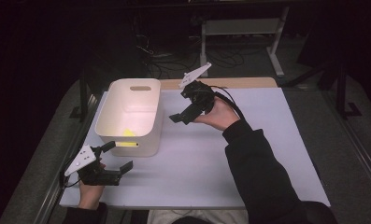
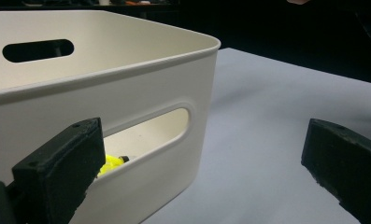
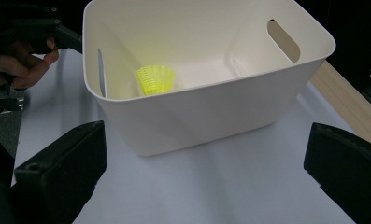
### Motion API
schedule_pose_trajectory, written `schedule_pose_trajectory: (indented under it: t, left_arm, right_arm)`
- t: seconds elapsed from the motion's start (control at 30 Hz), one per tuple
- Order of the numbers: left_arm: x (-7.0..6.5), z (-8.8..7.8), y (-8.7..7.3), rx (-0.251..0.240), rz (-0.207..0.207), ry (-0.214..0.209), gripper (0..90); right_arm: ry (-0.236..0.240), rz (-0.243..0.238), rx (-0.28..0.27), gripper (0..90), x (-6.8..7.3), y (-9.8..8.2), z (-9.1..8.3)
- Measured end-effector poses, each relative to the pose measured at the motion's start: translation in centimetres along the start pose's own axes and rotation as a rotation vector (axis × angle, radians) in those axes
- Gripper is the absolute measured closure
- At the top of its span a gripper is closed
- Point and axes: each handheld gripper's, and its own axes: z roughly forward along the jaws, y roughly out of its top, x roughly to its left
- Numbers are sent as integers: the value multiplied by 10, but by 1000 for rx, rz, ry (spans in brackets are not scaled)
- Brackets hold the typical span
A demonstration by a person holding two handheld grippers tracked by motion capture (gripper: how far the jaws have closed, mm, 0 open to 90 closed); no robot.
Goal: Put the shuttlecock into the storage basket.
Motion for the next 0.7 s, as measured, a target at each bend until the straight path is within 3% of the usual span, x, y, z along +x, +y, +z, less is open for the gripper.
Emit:
schedule_pose_trajectory:
  t: [0.7]
  left_arm:
    - [0,0,0,6,1,-1,0]
  right_arm:
    - [-33,47,-11,0,-9,-30,-25]
